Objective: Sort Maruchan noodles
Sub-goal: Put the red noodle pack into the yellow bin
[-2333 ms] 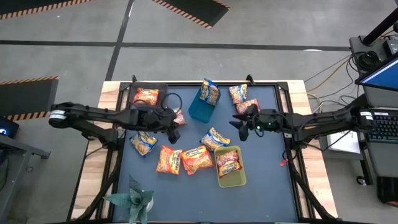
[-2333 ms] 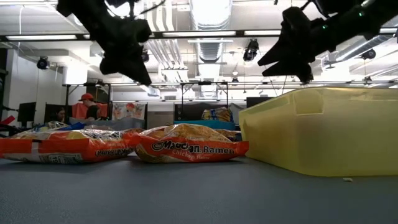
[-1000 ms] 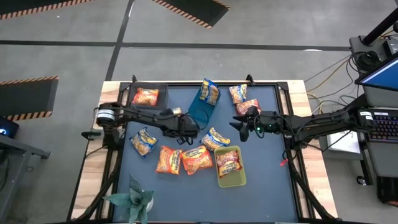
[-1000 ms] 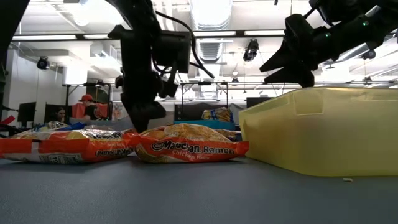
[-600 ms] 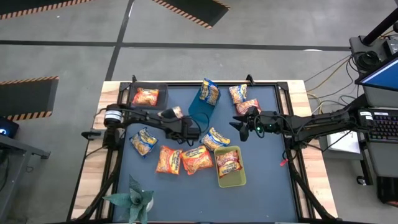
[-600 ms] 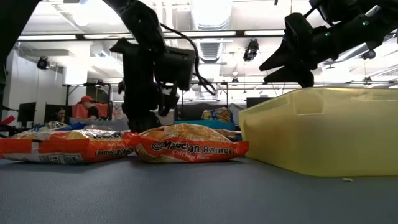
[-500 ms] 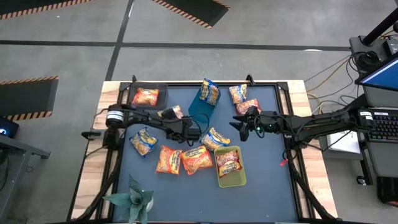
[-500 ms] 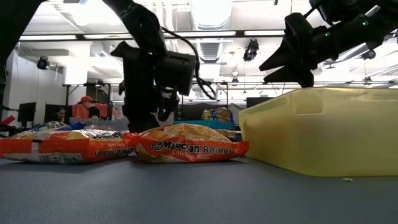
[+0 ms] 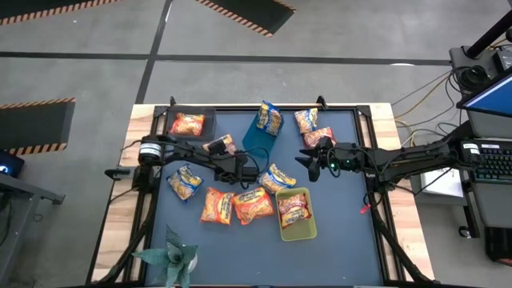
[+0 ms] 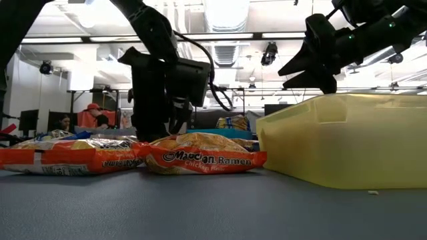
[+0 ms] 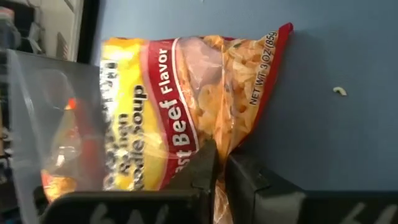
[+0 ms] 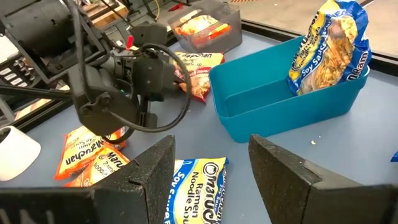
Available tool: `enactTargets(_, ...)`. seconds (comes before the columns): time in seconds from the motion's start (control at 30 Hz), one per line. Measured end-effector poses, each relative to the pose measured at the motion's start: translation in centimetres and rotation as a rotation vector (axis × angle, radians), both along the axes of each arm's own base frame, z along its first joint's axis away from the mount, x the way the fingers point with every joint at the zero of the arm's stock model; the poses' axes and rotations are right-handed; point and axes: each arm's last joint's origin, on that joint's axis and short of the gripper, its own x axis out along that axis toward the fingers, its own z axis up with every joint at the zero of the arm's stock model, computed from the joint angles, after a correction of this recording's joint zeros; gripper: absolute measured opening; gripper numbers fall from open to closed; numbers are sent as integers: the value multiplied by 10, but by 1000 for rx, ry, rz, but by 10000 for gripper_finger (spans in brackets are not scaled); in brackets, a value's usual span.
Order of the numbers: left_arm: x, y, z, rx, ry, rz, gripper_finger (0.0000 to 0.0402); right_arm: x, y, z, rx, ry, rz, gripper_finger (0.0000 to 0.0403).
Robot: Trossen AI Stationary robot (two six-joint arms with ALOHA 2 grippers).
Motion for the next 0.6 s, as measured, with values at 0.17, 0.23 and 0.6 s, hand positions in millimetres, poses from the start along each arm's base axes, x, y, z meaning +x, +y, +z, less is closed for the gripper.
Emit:
enactTargets(0.17,-5,-13,23,11,-32,-48,0,0,0,0,-6,4,14,192)
enactTargets(0.23,-8,-18,38,11,-63,-67,0,0,1,0,-7,5,26,192)
enactTargets(0.6,-37,-39,137,28,-334,-286,0,0,3,-1,-10,12,66,192)
